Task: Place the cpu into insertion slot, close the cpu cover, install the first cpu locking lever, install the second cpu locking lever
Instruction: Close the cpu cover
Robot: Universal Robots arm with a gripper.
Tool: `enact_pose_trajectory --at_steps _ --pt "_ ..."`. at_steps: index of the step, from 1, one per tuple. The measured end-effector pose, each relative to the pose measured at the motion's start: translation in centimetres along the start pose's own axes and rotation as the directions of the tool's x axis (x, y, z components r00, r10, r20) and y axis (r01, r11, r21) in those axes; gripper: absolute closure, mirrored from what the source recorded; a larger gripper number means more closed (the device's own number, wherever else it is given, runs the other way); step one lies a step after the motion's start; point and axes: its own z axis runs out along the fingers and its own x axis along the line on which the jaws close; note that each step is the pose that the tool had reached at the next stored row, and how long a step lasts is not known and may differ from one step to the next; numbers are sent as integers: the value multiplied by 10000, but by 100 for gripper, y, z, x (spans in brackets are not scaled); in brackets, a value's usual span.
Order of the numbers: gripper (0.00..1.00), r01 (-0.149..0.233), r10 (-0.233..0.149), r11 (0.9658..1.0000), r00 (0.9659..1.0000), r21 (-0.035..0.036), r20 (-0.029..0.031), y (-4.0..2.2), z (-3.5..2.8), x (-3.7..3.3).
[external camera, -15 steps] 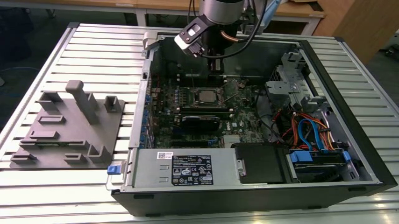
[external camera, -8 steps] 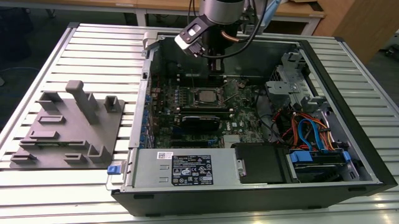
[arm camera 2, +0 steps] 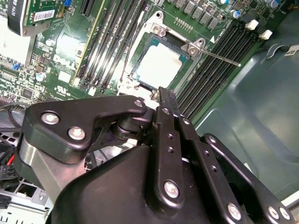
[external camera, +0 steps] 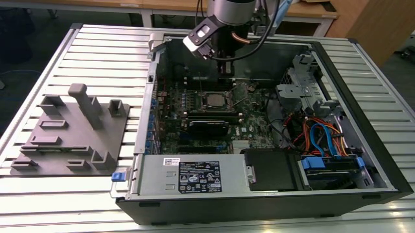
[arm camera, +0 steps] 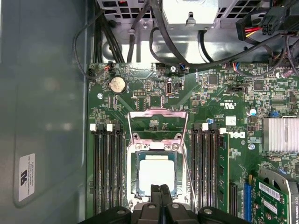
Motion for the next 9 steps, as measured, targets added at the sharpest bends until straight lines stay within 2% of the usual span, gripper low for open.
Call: enact_pose_trajectory --at_steps 9 --pt "90 0 0 10000 10000 0 -1 29 1 0"
